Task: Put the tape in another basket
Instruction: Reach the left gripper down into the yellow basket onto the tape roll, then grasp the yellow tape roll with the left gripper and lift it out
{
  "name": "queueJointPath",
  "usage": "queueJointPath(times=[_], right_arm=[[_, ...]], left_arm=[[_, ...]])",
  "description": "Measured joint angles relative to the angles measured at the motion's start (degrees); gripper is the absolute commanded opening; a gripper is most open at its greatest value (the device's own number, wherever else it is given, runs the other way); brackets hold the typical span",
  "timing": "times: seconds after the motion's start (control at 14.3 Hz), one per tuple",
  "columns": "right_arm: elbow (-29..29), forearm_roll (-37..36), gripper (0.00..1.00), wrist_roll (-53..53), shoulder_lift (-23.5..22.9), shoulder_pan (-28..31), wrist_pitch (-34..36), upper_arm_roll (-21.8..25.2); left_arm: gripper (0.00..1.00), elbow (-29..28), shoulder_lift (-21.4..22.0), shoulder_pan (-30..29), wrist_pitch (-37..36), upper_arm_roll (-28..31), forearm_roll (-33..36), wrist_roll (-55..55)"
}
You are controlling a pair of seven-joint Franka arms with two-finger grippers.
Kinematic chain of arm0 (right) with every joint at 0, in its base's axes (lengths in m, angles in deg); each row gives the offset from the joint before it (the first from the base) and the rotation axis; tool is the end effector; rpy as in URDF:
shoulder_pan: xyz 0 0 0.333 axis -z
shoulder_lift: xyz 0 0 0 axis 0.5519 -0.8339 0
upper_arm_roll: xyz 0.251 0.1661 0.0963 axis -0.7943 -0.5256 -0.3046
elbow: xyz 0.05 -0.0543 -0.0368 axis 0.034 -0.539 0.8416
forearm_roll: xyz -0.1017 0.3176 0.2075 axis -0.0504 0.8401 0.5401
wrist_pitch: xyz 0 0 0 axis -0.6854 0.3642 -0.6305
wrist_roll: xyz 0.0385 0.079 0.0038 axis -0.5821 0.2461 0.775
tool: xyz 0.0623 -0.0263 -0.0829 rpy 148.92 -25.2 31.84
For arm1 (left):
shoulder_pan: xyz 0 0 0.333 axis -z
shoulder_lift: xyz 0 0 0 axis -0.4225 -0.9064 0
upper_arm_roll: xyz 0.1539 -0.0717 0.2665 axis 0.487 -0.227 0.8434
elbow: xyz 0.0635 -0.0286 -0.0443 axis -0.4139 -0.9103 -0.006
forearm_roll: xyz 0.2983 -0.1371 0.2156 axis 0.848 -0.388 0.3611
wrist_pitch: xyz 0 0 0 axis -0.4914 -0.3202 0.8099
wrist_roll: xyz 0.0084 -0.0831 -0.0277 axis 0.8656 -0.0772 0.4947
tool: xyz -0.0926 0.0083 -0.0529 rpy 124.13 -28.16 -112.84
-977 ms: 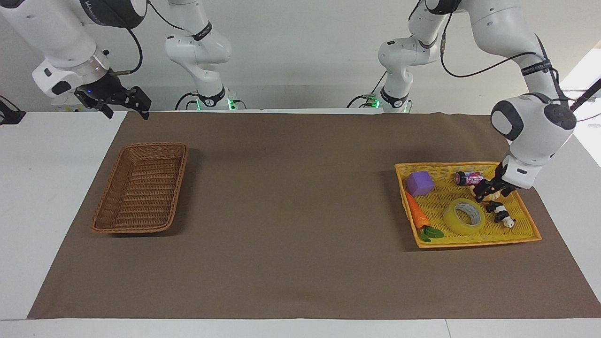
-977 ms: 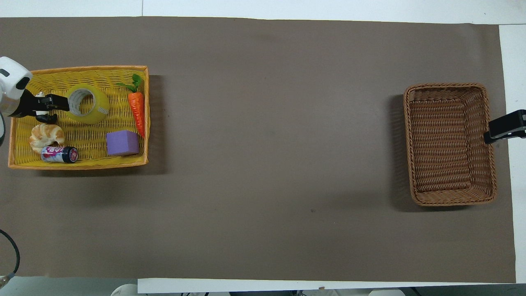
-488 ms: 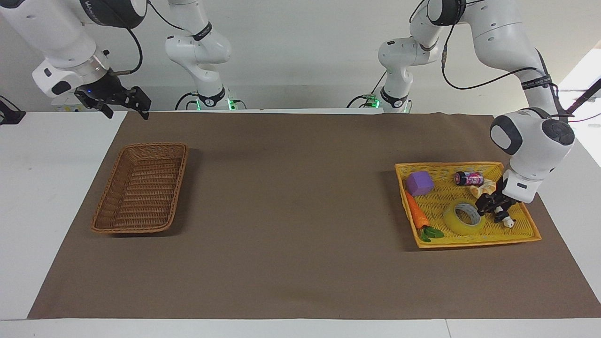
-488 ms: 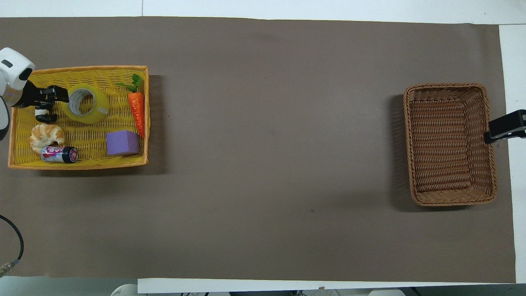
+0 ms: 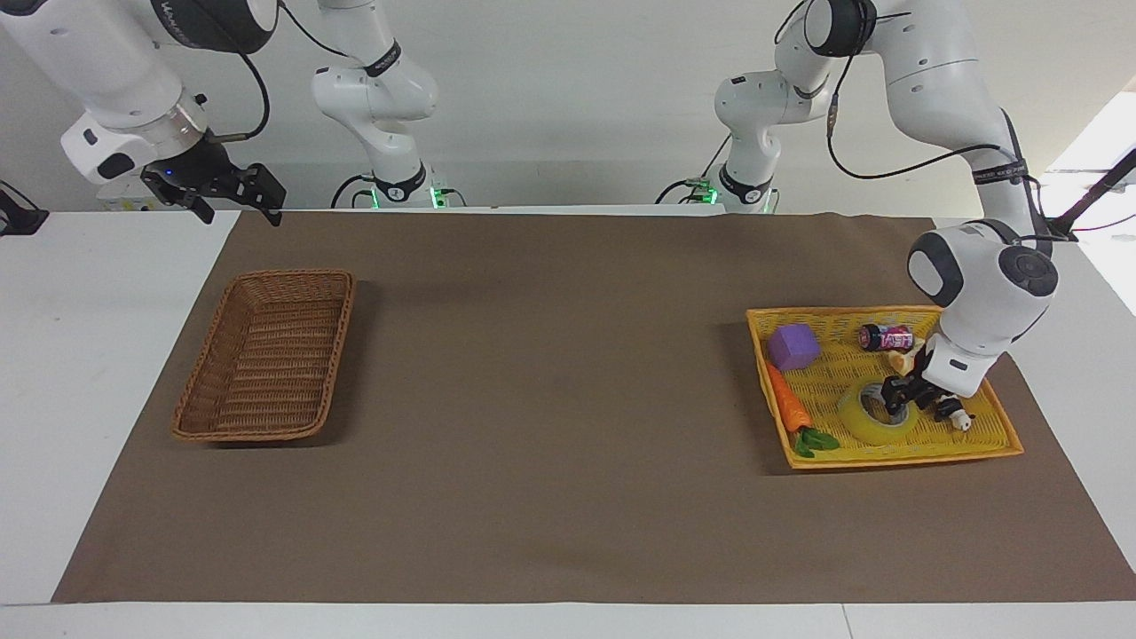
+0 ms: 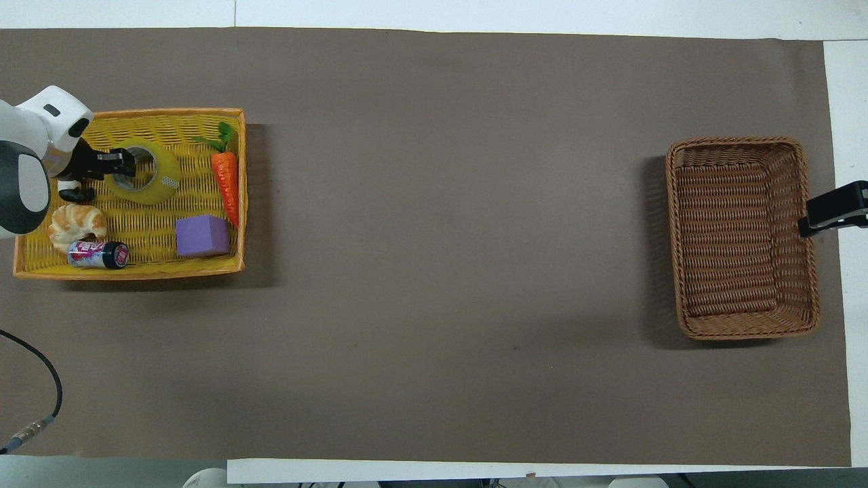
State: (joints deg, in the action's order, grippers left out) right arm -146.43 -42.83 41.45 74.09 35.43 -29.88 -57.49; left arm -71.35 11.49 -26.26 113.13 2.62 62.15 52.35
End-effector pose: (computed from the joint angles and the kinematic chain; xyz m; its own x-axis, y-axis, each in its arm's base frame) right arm 0.5191 -0.0631 0.6193 0.9823 -0.0635 -0.1763 -0.0621 -0.9980 0.0134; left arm 0.6349 0.0485 0.3224 0.9974 0.0246 0.0673 0.0275 -0.9987 -0.0427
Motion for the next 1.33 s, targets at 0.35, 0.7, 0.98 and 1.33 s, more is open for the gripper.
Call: queueJointPath(times=[0.35,0.7,0.98,1.33], right_arm=[[0.0,0.0,0.99,0.0,0.0,0.0,0.0,0.0],[0.0,0.0,0.99,0.0,0.0,0.0,0.0,0.0],[0.0,0.0,0.99,0.0,0.0,0.0,0.0,0.0],[0.0,0.0,0.99,0.0,0.0,0.0,0.0,0.0]], left_arm=[[0.43,-0.61,-0.69,-0.23,0.04,0.31,0.0,-0.01],[0.03,-1.43,-1.0,-0.22,1.01,0.1,-0.11,-0.01],[0.0,-1.18,-0.79,-0.09,0.38,-0.12,-0.45,0.0],[0.0,9.59,-0.45,1.24,-12.83,-0.24,-7.97,1.36]])
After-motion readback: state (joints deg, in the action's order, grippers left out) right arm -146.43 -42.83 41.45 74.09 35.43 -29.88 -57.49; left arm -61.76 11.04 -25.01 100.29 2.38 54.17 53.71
